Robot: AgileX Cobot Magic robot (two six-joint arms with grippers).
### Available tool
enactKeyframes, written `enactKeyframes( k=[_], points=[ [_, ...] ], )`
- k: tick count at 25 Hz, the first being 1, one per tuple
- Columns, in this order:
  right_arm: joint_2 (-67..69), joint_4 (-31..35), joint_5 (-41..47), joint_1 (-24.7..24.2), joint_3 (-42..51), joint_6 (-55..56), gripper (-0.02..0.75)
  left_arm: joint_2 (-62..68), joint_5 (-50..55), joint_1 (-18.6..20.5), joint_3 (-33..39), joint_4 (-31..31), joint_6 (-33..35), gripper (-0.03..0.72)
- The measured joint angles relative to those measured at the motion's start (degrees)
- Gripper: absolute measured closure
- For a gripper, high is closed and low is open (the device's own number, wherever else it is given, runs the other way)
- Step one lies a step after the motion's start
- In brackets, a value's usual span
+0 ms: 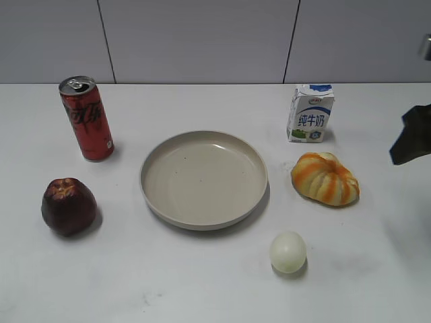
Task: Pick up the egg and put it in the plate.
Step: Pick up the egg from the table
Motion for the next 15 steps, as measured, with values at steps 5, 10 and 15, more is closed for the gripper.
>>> enactKeyframes(
  k=[5,10,15],
  points=[
    [5.4,0.2,0.3,10.4,-2.3,2.0,0.217,0.0,0.0,0.0,0.0,0.0,0.0,0.459],
    [9.9,0.4,-0.7,20.2,-3.0,10.9,0.217,0.0,0.0,0.0,0.0,0.0,0.0,0.459],
    [15.1,0.6,-2.4,26.8,-3.2,19.7,0.217,0.0,0.0,0.0,0.0,0.0,0.0,0.459]
  ],
)
